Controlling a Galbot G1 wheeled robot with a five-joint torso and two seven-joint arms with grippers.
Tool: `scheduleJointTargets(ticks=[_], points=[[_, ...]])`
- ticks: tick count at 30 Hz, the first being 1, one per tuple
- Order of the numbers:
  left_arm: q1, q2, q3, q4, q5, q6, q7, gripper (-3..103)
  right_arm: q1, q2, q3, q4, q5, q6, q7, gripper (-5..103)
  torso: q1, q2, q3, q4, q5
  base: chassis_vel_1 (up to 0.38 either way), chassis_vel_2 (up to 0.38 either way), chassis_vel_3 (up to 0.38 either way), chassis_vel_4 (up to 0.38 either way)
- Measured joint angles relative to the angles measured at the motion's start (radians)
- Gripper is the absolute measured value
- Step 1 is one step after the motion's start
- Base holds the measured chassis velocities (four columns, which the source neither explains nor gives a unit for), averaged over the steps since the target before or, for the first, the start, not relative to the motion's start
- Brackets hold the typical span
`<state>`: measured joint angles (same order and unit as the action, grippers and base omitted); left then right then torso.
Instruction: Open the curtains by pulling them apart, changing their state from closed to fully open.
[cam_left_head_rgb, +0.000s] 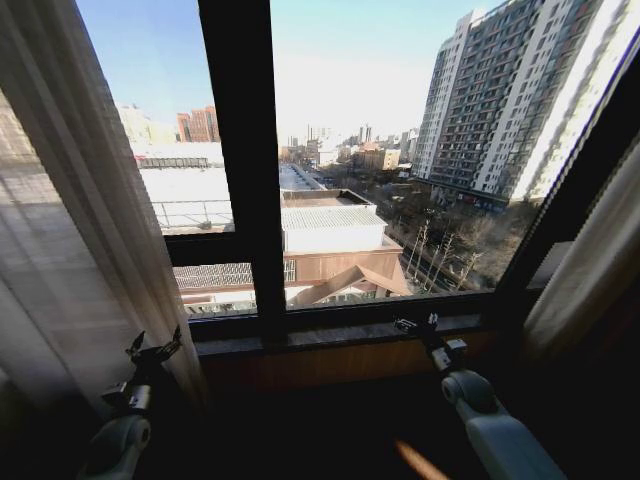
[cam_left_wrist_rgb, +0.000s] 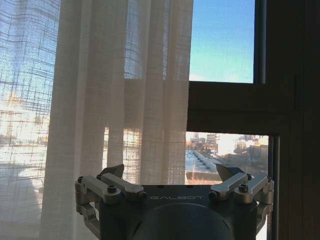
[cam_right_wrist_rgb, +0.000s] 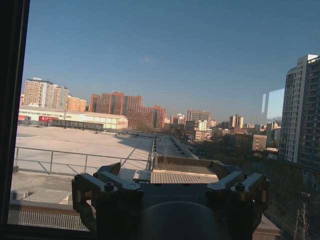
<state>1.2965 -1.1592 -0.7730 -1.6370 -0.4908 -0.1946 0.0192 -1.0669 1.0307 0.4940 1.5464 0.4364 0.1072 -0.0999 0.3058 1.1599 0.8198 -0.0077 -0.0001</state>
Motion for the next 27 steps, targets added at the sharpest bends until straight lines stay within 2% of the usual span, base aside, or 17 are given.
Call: scheduleJointTargets(ticks=[27], points=[[0.0, 0.0, 0.0, 0.0, 0.0, 0.0, 0.0, 100, 0.0, 0.0, 0.0, 0.0, 0.0, 0.0, 0.0, 100, 0.0, 0.0, 0.0, 0.0, 0.0001, 0.0, 0.0, 0.0, 0.0]])
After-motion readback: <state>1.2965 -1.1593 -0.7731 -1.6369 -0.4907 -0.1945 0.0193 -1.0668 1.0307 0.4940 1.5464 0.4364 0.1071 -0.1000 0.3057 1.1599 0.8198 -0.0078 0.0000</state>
